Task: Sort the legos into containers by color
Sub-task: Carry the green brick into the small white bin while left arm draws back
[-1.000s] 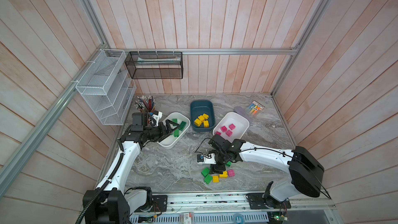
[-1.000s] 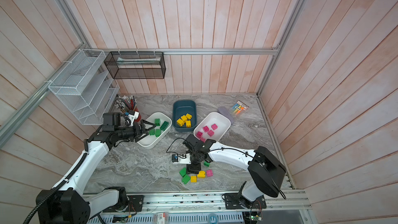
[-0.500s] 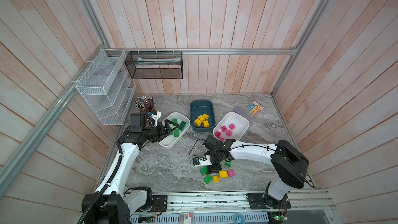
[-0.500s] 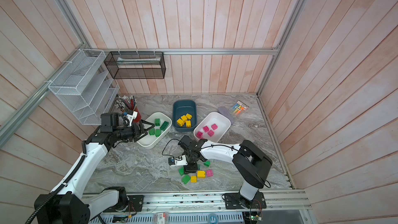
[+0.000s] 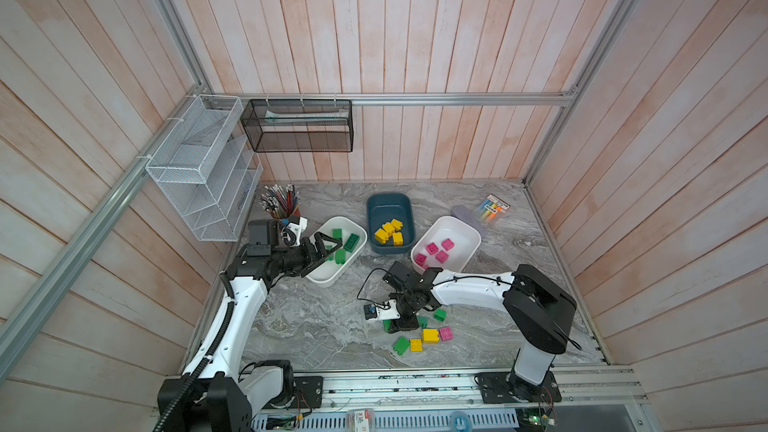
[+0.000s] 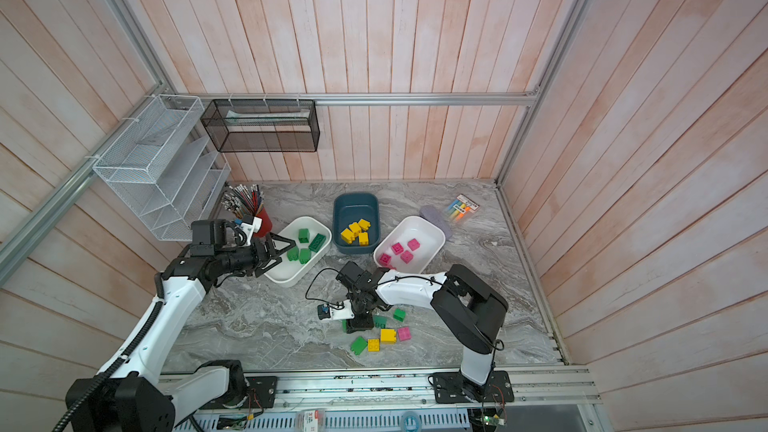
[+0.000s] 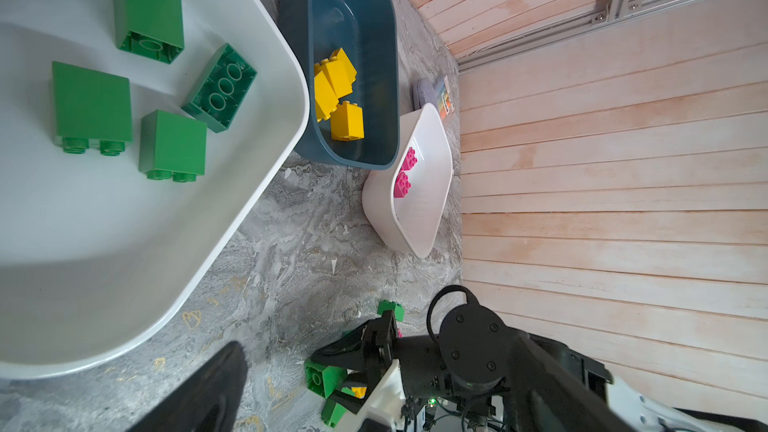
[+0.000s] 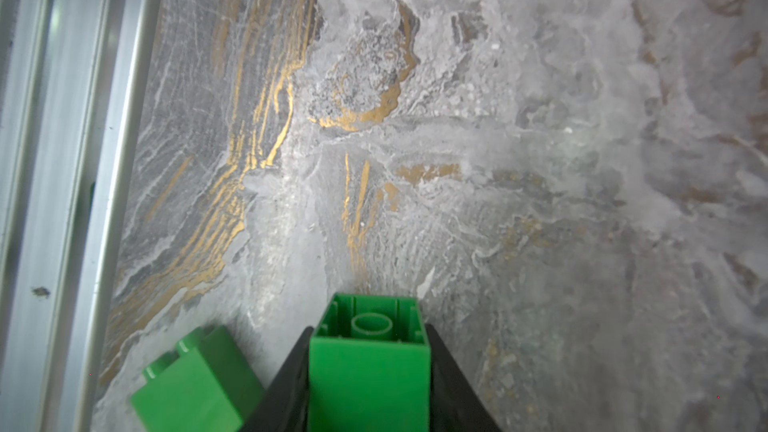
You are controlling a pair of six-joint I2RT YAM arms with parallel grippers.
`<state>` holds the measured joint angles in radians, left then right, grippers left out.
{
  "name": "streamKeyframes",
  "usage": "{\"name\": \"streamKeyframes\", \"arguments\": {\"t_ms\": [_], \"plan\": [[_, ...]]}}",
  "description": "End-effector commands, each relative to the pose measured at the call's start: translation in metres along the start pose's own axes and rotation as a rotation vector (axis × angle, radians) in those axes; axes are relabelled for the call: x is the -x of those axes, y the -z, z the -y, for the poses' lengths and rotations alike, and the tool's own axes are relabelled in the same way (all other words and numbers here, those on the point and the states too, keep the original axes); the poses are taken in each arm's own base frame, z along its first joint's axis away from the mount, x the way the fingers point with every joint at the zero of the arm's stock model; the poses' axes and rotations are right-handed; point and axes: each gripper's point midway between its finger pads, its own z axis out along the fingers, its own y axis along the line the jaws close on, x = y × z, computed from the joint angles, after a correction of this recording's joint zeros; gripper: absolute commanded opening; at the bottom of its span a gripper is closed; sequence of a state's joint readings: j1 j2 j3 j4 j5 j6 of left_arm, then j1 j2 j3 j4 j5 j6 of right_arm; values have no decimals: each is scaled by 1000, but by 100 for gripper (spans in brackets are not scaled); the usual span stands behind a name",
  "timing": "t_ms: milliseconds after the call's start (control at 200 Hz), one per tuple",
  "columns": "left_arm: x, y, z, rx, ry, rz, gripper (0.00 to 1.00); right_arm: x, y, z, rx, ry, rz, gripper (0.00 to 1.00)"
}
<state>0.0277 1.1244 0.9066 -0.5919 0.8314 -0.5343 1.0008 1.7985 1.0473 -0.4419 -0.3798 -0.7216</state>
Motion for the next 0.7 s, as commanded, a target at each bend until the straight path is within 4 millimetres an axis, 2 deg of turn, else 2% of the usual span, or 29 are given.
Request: {"name": "streamKeyframes", "arguments": {"t_ms": [0,75,175,280,360,525,695], "plan": [[-3,6,1,1,-22,12,100,11,4,4,-5,-11,12,31],[-3,8,3,1,-27,21,100,24,19,12,-29,-35,60,28],[-1,11,2,12,-26,37,100,51,53,31,-90,-77,179,26],[5,17,-3,49,-27,68,100,79,86,63,-195,-122,292,26],[10,23,-8,79,-22,98,100,98,102,91,-245,-164,371,26],[20,37,-24,216,-50,143,100,139,110,134,-256,-168,456,26],[32,56,-34,314,-59,200,100,173,101,165,-233,-194,547,26]]}}
